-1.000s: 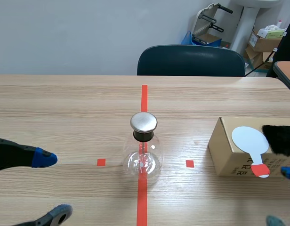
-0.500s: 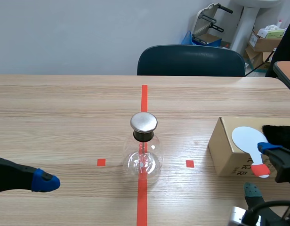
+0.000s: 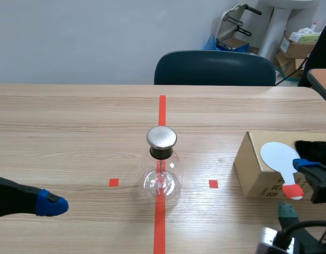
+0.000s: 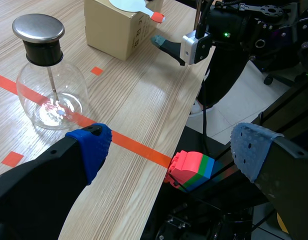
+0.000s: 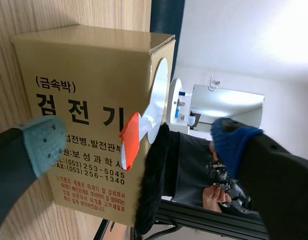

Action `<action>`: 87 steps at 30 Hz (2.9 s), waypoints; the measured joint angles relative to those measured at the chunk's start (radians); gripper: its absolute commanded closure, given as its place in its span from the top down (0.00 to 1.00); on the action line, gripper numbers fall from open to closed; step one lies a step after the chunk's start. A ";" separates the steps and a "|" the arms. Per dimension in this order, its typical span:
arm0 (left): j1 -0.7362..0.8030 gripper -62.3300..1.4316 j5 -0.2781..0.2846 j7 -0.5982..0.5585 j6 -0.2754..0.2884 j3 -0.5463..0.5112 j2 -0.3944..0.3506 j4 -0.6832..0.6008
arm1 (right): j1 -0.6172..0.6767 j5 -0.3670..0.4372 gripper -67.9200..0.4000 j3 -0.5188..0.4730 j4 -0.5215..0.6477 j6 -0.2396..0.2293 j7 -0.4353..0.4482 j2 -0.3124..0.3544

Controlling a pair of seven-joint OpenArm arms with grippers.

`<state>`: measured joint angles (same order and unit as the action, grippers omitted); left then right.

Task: Do the electroscope experiment

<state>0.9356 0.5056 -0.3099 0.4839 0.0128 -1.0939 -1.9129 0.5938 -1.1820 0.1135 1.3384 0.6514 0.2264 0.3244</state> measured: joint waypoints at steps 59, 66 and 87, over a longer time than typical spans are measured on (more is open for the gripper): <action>-0.002 0.83 -0.007 -0.068 0.000 0.000 0.000 0.000 | -0.001 -0.008 0.02 0.000 0.000 0.007 -0.018 0.000; -0.002 0.83 -0.007 -0.068 0.000 0.000 0.000 0.000 | -0.001 -0.008 0.02 0.000 0.000 0.007 -0.018 0.000; -0.002 0.83 -0.007 -0.068 0.000 0.000 0.000 0.000 | -0.001 -0.008 0.02 0.000 0.000 0.007 -0.018 0.000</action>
<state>0.9337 0.4984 -0.3782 0.4835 0.0128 -1.0939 -1.9129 0.5930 -1.1896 0.1135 1.3388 0.6586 0.2081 0.3244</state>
